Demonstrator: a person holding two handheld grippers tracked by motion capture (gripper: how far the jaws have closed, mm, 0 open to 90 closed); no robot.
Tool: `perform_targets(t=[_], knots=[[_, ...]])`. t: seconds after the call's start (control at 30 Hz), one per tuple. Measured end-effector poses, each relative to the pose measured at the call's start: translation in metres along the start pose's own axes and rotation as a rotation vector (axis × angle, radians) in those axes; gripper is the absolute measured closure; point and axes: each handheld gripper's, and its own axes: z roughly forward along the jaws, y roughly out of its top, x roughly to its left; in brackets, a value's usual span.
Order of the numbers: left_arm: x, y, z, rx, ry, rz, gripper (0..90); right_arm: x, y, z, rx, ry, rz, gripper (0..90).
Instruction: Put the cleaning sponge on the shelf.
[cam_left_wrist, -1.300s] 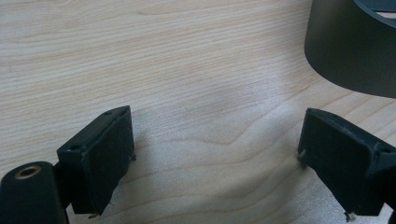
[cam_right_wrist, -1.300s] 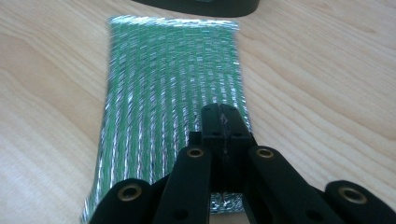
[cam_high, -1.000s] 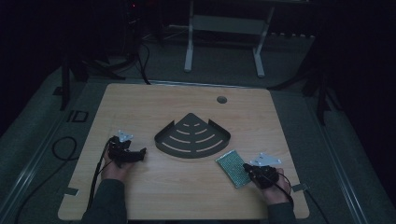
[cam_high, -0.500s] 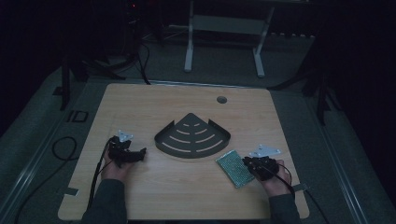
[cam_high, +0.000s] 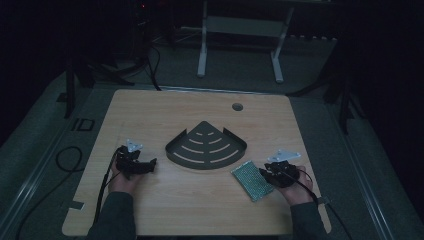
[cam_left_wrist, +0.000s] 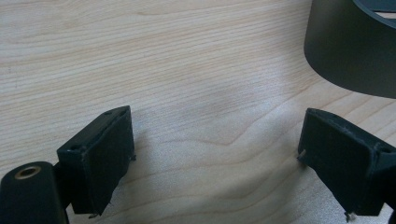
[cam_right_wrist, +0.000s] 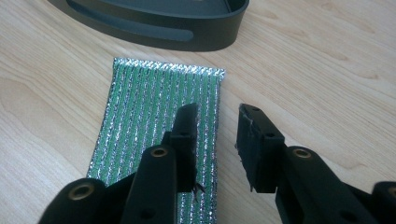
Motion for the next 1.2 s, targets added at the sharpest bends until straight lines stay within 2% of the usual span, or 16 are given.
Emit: perform_targets(t=[0.27, 0.3, 0.57, 1.2], knots=[[0.000, 0.000, 0.000, 0.000, 0.000, 0.000, 10.9, -0.006, 0.005, 0.002, 0.043, 0.027, 0.005, 66.7], [0.000, 0.000, 0.000, 0.000, 0.000, 0.000, 10.9, -0.009, 0.008, 0.002, 0.061, 0.042, 0.011, 67.5], [0.000, 0.000, 0.000, 0.000, 0.000, 0.000, 10.8, -0.019, 0.012, 0.005, 0.107, 0.087, 0.023, 72.1], [0.000, 0.000, 0.000, 0.000, 0.000, 0.000, 10.8, -0.030, 0.015, 0.020, 0.194, 0.139, 0.054, 76.7]])
